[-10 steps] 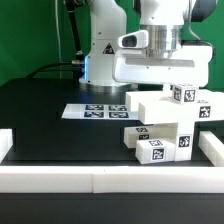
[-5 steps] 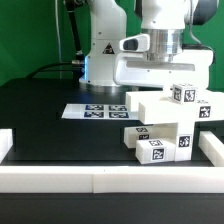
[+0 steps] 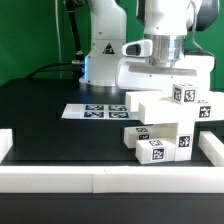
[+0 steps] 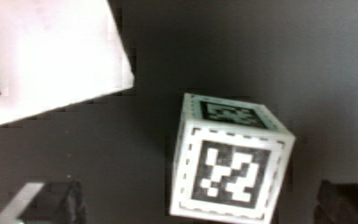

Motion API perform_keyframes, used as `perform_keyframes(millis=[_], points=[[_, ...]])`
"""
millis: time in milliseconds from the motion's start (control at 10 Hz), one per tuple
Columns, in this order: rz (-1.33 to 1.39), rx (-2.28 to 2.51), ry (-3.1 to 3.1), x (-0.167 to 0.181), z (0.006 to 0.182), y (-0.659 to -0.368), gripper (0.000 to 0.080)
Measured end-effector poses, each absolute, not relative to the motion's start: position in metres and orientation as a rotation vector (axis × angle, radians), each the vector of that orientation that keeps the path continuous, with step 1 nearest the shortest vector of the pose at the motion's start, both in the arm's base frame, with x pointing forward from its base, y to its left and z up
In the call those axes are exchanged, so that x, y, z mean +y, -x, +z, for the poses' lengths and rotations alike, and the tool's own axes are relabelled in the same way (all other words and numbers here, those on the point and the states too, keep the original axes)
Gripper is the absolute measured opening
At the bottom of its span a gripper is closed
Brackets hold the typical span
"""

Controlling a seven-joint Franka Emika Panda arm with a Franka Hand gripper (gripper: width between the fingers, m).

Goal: Assemble chair

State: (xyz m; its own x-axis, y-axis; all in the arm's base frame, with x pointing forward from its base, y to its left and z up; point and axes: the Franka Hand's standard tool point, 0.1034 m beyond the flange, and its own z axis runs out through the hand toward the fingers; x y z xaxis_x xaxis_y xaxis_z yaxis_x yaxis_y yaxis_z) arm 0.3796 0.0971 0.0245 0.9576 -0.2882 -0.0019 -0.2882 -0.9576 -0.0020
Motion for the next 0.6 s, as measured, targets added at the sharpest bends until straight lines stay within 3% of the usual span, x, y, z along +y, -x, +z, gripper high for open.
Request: perform_keyframes(millis=[600], points=[[0.047, 0.408, 3.137, 0.109, 0.008, -0.367, 0.0649]])
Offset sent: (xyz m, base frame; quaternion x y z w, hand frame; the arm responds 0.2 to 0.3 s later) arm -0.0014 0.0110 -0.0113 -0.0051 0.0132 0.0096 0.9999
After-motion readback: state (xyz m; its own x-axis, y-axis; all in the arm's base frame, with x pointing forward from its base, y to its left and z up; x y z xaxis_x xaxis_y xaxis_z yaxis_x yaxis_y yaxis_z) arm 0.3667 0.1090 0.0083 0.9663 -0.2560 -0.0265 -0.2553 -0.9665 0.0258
